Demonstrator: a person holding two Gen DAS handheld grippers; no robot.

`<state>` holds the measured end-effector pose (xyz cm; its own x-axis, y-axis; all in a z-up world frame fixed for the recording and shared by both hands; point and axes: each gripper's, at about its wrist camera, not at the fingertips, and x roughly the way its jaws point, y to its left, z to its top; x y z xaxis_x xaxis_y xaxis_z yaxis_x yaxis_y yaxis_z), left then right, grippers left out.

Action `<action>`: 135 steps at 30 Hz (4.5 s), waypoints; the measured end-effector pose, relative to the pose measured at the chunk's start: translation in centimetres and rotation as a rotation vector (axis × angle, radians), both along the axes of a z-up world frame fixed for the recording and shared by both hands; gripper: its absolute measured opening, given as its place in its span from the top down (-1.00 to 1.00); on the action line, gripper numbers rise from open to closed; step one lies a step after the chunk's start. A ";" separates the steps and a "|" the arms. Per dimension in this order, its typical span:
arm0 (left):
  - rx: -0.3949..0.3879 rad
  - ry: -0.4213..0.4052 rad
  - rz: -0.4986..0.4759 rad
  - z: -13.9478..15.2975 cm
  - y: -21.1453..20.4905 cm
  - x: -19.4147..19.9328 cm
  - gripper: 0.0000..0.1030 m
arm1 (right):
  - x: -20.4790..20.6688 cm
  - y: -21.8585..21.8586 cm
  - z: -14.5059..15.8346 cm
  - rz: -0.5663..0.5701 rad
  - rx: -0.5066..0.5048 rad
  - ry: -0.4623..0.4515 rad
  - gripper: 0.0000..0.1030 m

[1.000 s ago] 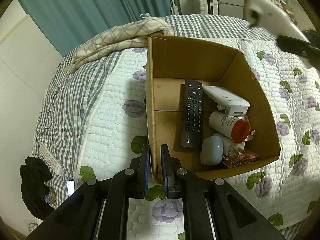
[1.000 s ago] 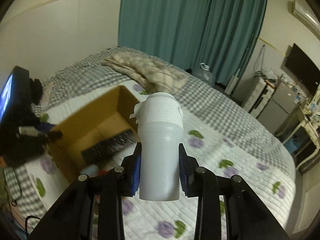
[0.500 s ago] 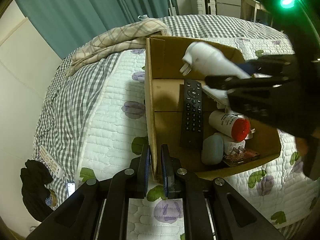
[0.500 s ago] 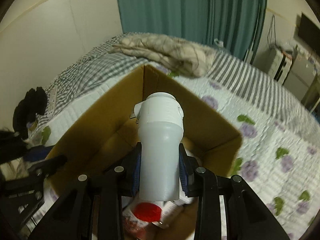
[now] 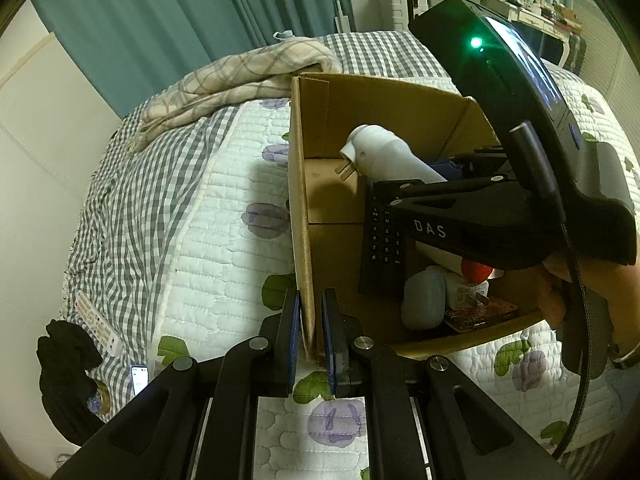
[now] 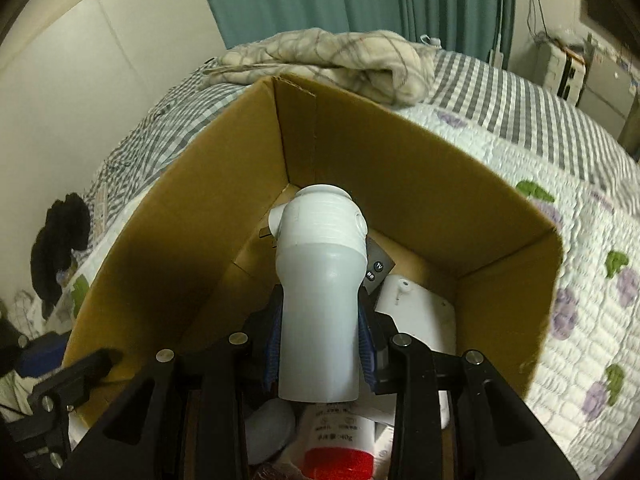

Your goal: Organize rigid objects

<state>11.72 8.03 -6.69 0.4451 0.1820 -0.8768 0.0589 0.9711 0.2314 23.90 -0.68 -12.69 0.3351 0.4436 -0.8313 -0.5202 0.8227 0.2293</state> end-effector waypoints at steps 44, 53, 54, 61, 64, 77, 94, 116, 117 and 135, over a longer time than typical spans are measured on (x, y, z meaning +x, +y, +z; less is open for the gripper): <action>-0.013 -0.219 -0.066 6.6 -1.4 -4.6 -0.39 | -11.8 -11.4 9.5 -0.231 -0.090 -0.300 -0.26; -0.034 -0.454 -0.039 9.0 -3.1 -8.3 -0.65 | -17.5 -13.5 12.3 -0.331 -0.084 -0.407 -0.73; -0.057 -0.477 -0.033 9.1 -2.9 -8.7 -0.67 | -18.1 -13.8 12.4 -0.350 -0.080 -0.424 -0.82; -0.087 -0.661 0.024 9.7 -2.7 -11.8 -0.75 | -21.4 -14.8 13.0 -0.453 -0.004 -0.515 -0.99; -0.077 -0.747 0.020 9.8 -3.6 -13.6 -0.76 | -22.6 -15.0 13.2 -0.486 0.034 -0.563 -0.99; -0.067 -0.762 0.022 8.4 -5.3 -15.5 -0.87 | -24.7 -17.6 12.6 -0.575 0.042 -0.595 -0.99; -0.059 -0.747 0.014 8.1 -5.9 -15.9 -0.87 | -25.2 -17.5 12.7 -0.572 0.019 -0.620 -0.99; -0.084 -0.736 0.031 7.6 -5.1 -15.9 -0.87 | -24.8 -16.5 11.9 -0.557 -0.004 -0.591 -0.99; -0.085 -0.734 0.031 7.6 -5.1 -15.9 -0.87 | -24.9 -16.5 11.9 -0.558 -0.005 -0.592 -0.99; -0.065 -0.729 0.022 7.5 -5.3 -16.0 -0.87 | -25.0 -16.3 11.8 -0.547 -0.002 -0.586 -0.99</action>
<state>-4.33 2.77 0.84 0.9165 0.1555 -0.3685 -0.1081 0.9833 0.1463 -1.10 -16.96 -0.88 0.8869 0.0889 -0.4533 -0.0783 0.9960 0.0420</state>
